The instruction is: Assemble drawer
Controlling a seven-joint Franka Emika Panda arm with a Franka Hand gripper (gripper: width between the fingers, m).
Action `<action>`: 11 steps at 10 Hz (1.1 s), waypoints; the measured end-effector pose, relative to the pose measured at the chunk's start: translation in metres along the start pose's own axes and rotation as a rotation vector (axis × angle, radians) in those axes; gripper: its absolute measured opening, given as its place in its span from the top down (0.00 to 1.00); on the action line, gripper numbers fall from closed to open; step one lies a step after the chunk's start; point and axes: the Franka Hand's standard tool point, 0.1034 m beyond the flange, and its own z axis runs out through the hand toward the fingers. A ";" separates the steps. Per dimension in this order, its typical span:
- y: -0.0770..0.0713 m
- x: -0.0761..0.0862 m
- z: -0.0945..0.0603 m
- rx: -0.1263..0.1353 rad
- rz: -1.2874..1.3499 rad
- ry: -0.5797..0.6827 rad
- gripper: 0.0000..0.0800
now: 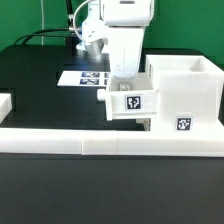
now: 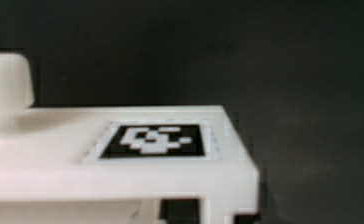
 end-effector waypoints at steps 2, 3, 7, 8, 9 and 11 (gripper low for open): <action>0.000 0.001 0.000 0.017 -0.020 -0.013 0.94; 0.000 0.002 0.000 0.034 -0.021 -0.025 0.94; -0.001 -0.002 0.002 -0.010 0.021 0.001 0.94; -0.002 -0.002 0.002 -0.010 0.021 0.001 0.94; -0.001 -0.002 0.002 -0.010 0.021 0.001 0.94; 0.001 -0.002 -0.001 -0.012 0.022 0.000 0.63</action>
Offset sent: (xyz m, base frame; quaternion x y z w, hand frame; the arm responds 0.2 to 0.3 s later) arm 0.0107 0.0154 -0.0048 0.0118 -0.0562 -0.0393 0.9976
